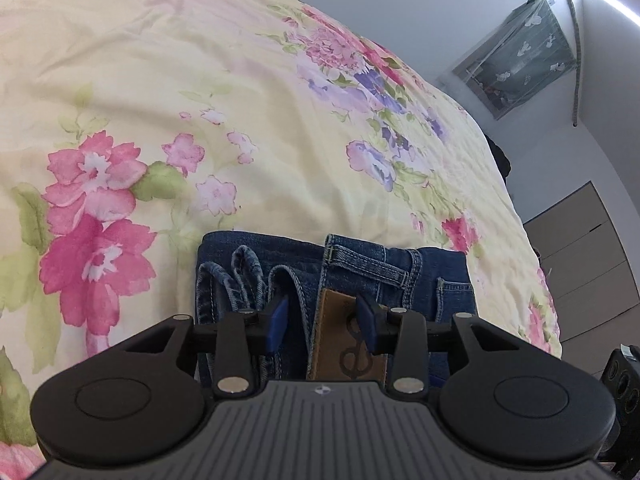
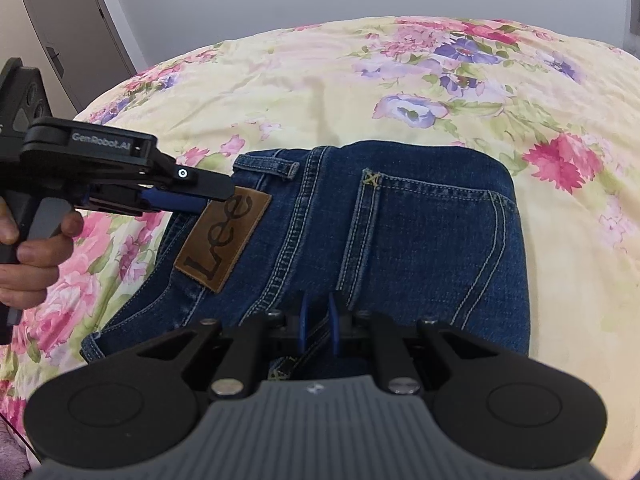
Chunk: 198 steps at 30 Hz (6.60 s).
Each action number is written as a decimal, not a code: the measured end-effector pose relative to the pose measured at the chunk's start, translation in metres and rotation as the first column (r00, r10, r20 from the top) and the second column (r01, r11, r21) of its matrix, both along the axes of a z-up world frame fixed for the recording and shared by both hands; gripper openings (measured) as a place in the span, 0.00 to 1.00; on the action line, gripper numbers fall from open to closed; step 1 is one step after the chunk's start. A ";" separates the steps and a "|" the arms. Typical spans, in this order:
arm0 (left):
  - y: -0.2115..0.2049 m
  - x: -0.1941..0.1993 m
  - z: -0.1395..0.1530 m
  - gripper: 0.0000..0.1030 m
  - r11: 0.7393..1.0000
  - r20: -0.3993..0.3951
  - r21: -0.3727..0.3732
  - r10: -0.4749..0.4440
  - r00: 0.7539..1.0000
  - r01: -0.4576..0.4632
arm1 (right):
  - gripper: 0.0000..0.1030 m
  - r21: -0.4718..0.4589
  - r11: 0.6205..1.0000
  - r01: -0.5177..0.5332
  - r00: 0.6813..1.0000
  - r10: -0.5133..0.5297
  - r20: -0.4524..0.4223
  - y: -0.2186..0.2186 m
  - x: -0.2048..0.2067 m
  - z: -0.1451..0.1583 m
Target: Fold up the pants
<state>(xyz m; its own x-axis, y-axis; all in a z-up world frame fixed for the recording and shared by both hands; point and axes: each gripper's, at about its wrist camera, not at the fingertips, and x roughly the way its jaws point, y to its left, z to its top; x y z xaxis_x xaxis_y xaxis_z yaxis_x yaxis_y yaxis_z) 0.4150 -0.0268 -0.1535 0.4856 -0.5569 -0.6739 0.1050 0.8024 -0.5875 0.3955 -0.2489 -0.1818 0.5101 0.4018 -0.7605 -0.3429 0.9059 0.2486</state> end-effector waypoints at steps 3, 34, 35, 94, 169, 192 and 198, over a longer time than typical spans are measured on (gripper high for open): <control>-0.002 0.004 -0.004 0.47 1.000 0.012 -0.012 -0.018 1.000 0.018 | 0.09 0.064 0.998 0.010 0.999 -0.008 -0.034 -0.009 0.004 -0.006; -0.013 -0.013 0.001 0.13 0.947 0.061 0.301 -0.139 0.988 0.114 | 0.09 -0.106 0.988 0.113 0.993 -0.109 0.043 -0.052 0.056 0.009; -0.013 -0.013 0.000 0.13 0.946 0.057 0.302 -0.144 0.988 0.121 | 0.09 -0.088 0.988 0.127 0.992 -0.126 0.016 -0.053 0.060 0.001; 0.027 -0.108 0.070 0.64 0.928 0.060 0.354 -0.146 0.987 0.116 | 0.52 -0.204 0.968 0.146 0.989 -0.139 0.050 -0.059 -0.070 0.053; 0.225 -0.115 0.047 0.26 0.940 0.026 0.293 0.178 0.984 -0.177 | 0.18 0.402 0.916 -0.002 0.983 0.075 -0.166 0.145 0.014 0.028; 0.203 -0.144 0.068 0.46 0.848 0.153 0.501 0.110 0.982 -0.173 | 0.46 -0.047 0.998 -0.030 0.999 0.032 0.036 0.167 -0.012 0.038; 0.193 -0.174 0.126 0.49 0.806 0.252 0.559 0.060 0.966 -0.196 | 0.49 -0.013 0.999 -0.048 0.993 0.049 0.111 0.155 -0.053 0.085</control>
<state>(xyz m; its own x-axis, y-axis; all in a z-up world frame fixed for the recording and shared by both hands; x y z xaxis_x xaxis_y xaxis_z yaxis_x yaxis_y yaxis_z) 0.2413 0.1664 -0.0273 0.6923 -0.0224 -0.7213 0.0438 0.9990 0.0110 0.3422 -0.0939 -0.0969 0.5715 0.4207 -0.7046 -0.4116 0.8897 0.1974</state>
